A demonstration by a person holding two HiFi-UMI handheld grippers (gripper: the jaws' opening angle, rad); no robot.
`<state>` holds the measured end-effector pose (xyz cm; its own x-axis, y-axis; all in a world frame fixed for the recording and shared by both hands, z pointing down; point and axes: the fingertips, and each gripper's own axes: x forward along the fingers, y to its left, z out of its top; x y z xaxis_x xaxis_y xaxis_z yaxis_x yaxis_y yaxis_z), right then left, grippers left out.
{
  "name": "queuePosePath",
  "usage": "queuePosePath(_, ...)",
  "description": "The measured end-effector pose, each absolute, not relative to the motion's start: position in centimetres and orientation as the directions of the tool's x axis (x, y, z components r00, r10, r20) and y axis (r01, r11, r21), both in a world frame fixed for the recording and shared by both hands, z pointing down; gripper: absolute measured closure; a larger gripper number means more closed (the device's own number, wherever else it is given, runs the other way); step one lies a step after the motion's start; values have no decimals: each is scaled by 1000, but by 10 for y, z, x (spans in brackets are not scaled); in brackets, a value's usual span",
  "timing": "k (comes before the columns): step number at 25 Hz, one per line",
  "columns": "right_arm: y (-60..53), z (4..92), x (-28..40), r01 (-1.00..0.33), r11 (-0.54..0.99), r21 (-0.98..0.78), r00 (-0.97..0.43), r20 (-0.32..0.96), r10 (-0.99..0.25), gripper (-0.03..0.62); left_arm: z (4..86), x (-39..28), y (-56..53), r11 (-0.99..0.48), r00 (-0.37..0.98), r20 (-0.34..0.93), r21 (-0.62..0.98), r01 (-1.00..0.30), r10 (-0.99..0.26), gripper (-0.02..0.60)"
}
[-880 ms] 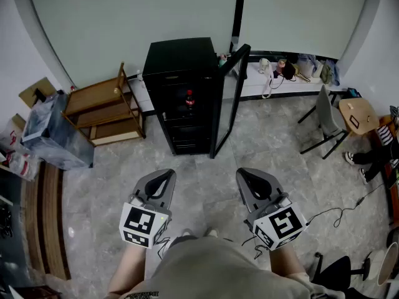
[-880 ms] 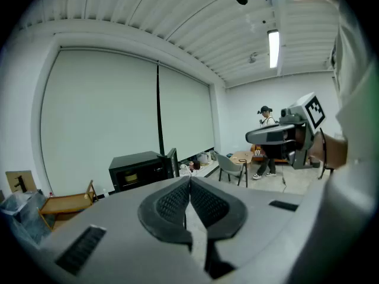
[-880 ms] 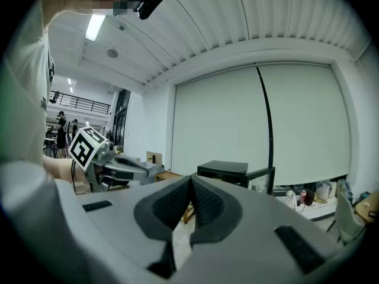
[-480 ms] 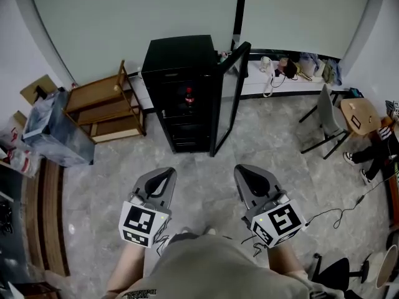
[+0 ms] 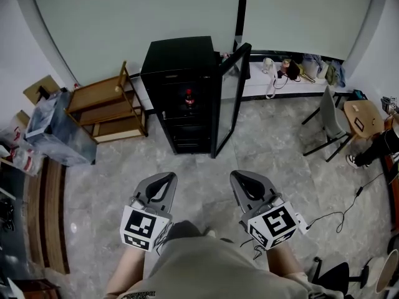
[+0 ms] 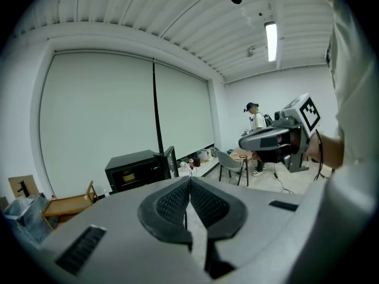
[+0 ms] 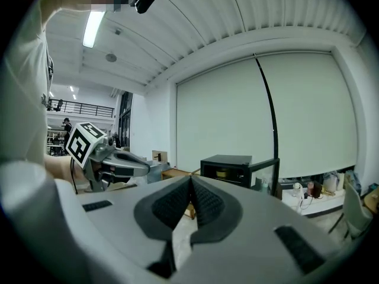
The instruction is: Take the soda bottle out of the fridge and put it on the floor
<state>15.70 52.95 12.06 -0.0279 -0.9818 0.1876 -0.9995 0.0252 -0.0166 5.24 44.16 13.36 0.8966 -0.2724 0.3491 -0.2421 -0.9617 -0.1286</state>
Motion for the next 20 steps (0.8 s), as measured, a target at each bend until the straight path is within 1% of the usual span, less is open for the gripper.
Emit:
queuePosePath(6,523,124,159,-998,54,-16,-56,209,-976,597,136,61,442,-964,895,360,-130,-233,-264,575)
queuePosePath(11,511,126,167,-999,35,-7,-36,212,-977,597,139,71,431,-966,900,355,-142,-216,-254,575)
queuePosePath(20,459,135,186,-1000,23,-8,-24,250,-968,597,142,97,378,-971,909,344,-129,-202,-235,575)
